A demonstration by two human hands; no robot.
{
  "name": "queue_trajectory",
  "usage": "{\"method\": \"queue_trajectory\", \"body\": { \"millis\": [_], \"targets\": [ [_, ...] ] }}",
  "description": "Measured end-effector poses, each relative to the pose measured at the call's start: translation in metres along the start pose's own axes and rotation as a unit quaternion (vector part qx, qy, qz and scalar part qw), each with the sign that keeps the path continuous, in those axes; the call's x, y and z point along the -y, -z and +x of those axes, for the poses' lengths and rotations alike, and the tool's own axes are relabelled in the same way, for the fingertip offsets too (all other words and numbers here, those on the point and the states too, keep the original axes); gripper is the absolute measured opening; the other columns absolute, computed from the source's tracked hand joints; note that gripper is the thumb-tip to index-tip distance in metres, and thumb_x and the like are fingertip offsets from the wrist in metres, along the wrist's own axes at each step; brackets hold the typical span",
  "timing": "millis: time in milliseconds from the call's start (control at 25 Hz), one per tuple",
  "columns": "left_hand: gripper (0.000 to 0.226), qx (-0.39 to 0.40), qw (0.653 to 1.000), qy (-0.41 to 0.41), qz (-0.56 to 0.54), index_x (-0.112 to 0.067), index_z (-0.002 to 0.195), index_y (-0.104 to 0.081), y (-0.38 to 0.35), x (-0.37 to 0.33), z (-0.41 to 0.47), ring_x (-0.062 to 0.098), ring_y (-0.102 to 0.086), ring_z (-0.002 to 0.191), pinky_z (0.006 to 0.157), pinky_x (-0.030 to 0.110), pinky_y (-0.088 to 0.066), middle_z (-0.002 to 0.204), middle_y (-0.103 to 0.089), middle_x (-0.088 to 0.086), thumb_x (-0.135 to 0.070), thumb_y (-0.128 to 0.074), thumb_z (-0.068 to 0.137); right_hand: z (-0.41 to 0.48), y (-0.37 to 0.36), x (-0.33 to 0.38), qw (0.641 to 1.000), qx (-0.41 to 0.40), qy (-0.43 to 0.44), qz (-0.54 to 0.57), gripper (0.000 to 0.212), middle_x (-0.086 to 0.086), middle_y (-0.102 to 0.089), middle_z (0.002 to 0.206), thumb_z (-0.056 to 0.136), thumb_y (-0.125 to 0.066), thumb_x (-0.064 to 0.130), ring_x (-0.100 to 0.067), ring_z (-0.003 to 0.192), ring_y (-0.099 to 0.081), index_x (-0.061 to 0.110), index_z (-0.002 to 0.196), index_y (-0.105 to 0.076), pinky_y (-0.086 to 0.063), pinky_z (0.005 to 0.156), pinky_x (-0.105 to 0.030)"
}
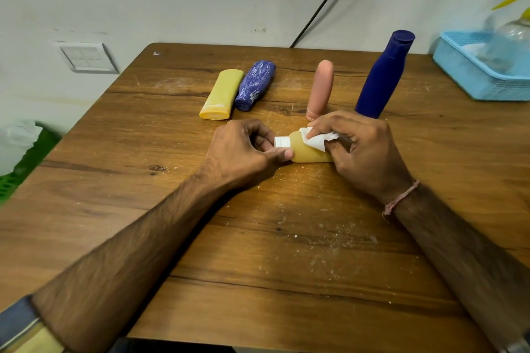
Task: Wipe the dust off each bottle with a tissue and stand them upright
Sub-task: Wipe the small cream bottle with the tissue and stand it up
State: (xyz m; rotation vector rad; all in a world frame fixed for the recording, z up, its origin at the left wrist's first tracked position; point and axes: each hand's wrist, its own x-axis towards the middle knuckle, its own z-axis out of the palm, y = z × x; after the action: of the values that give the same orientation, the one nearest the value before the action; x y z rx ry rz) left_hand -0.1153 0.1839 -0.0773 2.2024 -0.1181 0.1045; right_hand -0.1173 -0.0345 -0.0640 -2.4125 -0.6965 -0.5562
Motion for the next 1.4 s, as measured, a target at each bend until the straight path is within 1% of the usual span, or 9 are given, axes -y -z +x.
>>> {"method": "queue_trajectory", "body": {
  "millis": [120, 240, 480, 720, 800, 920, 1040, 1160, 1400],
  "targets": [
    [0.037, 0.016, 1.000, -0.007, 0.011, -0.022, 0.090, -0.070, 0.001, -0.001, -0.001, -0.002, -0.063, 0.065, 0.053, 0.009, -0.043, 0.077, -0.072, -0.007, -0.049, -0.086, 0.071, 0.000, 0.001, 0.001, 1.000, -0.004, 0.001, 0.000, 0.026, -0.002, -0.069, 0.118, 0.084, -0.064, 0.000, -0.008, 0.115, -0.059, 0.012, 0.106, -0.072, -0.041, 0.100, -0.011],
    [0.041, 0.024, 0.998, -0.035, 0.056, -0.025, 0.097, -0.065, 0.004, -0.004, -0.004, 0.000, -0.057, 0.068, 0.051, 0.011, -0.038, 0.082, -0.067, -0.009, -0.052, -0.084, 0.072, 0.000, 0.006, 0.000, 1.000, -0.029, 0.001, -0.001, 0.026, -0.004, -0.066, 0.121, 0.082, -0.063, -0.001, -0.012, 0.117, -0.057, 0.009, 0.104, -0.072, -0.044, 0.103, -0.022],
    [0.043, -0.002, 0.996, -0.073, 0.058, -0.024, 0.099, -0.062, 0.005, -0.005, -0.006, 0.004, -0.059, 0.070, 0.057, 0.006, -0.043, 0.078, -0.062, -0.010, -0.035, -0.091, 0.069, -0.001, 0.011, -0.007, 0.995, -0.076, -0.051, -0.035, 0.024, -0.004, -0.067, 0.110, 0.084, -0.066, 0.003, -0.016, 0.106, -0.060, 0.010, 0.106, -0.070, -0.050, 0.100, -0.040],
    [0.043, -0.023, 0.992, -0.119, 0.034, -0.019, 0.093, -0.061, 0.003, -0.001, -0.005, 0.006, -0.063, 0.066, 0.057, 0.011, -0.047, 0.072, -0.066, -0.005, -0.023, -0.093, 0.064, -0.001, -0.014, 0.025, 0.997, 0.003, 0.069, -0.036, 0.019, -0.004, -0.068, 0.104, 0.085, -0.067, 0.004, -0.016, 0.104, -0.058, 0.009, 0.102, -0.073, -0.048, 0.096, -0.027],
    [0.042, -0.023, 0.990, -0.131, 0.037, -0.018, 0.094, -0.061, 0.003, -0.001, -0.005, 0.007, -0.063, 0.068, 0.057, 0.013, -0.048, 0.075, -0.066, -0.006, -0.023, -0.092, 0.066, 0.001, -0.007, 0.018, 0.998, -0.012, 0.040, -0.036, 0.019, -0.005, -0.068, 0.105, 0.084, -0.066, 0.002, -0.014, 0.104, -0.059, 0.009, 0.101, -0.073, -0.050, 0.096, -0.028],
    [0.043, -0.027, 0.987, -0.151, 0.053, -0.017, 0.096, -0.060, 0.003, -0.001, -0.004, 0.009, -0.061, 0.079, 0.064, 0.023, -0.053, 0.090, -0.064, -0.007, -0.024, -0.091, 0.067, -0.001, 0.008, 0.004, 0.998, -0.036, -0.036, -0.034, 0.021, -0.003, -0.069, 0.104, 0.082, -0.066, 0.003, -0.010, 0.101, -0.059, 0.012, 0.100, -0.072, -0.052, 0.096, -0.033],
    [0.044, -0.037, 0.982, -0.171, 0.066, -0.016, 0.097, -0.059, 0.001, 0.000, -0.004, 0.011, -0.059, 0.084, 0.068, 0.030, -0.055, 0.099, -0.062, -0.005, -0.025, -0.090, 0.068, -0.003, -0.001, 0.014, 0.999, -0.005, 0.017, -0.032, 0.020, -0.003, -0.069, 0.106, 0.084, -0.067, 0.003, -0.012, 0.104, -0.060, 0.011, 0.102, -0.072, -0.052, 0.096, -0.031],
    [0.042, -0.043, 0.979, -0.189, 0.058, -0.014, 0.096, -0.058, -0.001, 0.000, -0.003, 0.012, -0.057, 0.078, 0.062, 0.026, -0.052, 0.096, -0.060, -0.003, -0.028, -0.089, 0.070, 0.000, -0.014, 0.025, 0.996, 0.018, 0.080, -0.016, 0.020, -0.004, -0.069, 0.105, 0.085, -0.067, 0.002, -0.015, 0.104, -0.060, 0.009, 0.103, -0.073, -0.048, 0.099, -0.027],
    [0.047, -0.025, 0.989, -0.147, 0.020, -0.016, 0.096, -0.062, 0.000, -0.003, -0.005, 0.012, -0.061, 0.072, 0.057, 0.018, -0.051, 0.090, -0.064, -0.006, -0.028, -0.094, 0.064, -0.001, -0.003, 0.012, 1.000, -0.019, 0.006, -0.021, 0.019, -0.005, -0.071, 0.105, 0.084, -0.068, 0.005, -0.013, 0.102, -0.063, 0.009, 0.102, -0.073, -0.055, 0.092, -0.034]
  ]
}}
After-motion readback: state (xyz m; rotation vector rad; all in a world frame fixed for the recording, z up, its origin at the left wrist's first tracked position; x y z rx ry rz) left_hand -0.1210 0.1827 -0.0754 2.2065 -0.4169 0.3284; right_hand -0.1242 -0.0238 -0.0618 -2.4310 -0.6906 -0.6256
